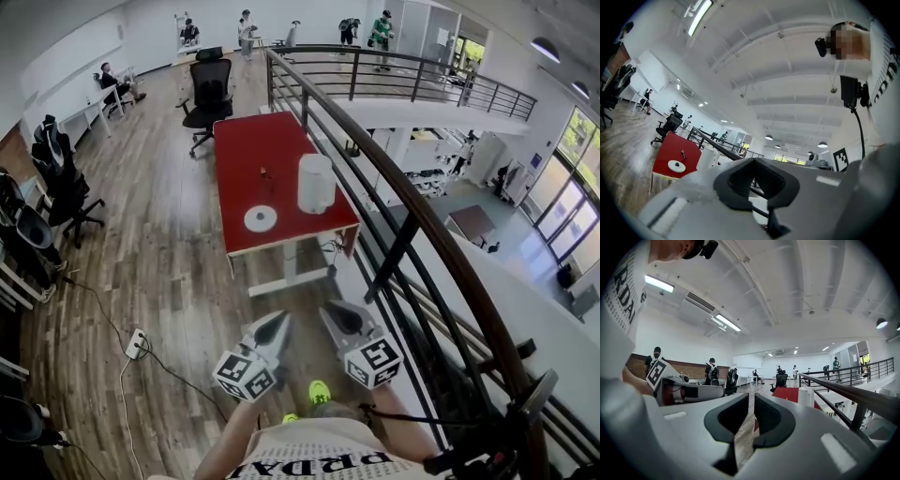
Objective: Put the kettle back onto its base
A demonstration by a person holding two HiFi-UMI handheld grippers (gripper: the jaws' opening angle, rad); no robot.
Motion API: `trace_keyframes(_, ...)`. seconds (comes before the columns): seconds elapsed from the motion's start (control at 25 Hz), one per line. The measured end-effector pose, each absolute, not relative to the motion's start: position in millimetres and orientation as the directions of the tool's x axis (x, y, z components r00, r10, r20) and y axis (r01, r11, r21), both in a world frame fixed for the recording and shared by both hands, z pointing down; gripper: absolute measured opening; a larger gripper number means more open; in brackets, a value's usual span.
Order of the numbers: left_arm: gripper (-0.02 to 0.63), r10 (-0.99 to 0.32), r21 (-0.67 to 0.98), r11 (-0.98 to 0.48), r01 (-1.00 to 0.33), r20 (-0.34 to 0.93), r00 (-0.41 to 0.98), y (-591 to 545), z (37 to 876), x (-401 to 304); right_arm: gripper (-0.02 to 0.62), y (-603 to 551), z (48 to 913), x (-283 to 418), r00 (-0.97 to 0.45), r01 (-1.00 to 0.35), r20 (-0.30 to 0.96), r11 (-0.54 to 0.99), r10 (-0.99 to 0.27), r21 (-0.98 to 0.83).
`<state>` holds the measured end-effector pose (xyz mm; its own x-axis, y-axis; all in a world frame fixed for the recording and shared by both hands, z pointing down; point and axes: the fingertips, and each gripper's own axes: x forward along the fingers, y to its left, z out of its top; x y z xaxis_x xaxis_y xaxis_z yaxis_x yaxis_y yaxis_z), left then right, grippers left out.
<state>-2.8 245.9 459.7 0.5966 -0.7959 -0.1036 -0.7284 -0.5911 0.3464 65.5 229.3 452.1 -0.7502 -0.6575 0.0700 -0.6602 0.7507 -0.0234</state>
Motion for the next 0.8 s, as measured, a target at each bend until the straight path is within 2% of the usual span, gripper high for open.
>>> trace_keyframes(0.8,0.003,-0.826,0.333,-0.552,-0.765,-0.089,0.557,154,466,45,0.032,135,461,104,-0.787,-0.614,0.096,0.79,-0.61,-0.012)
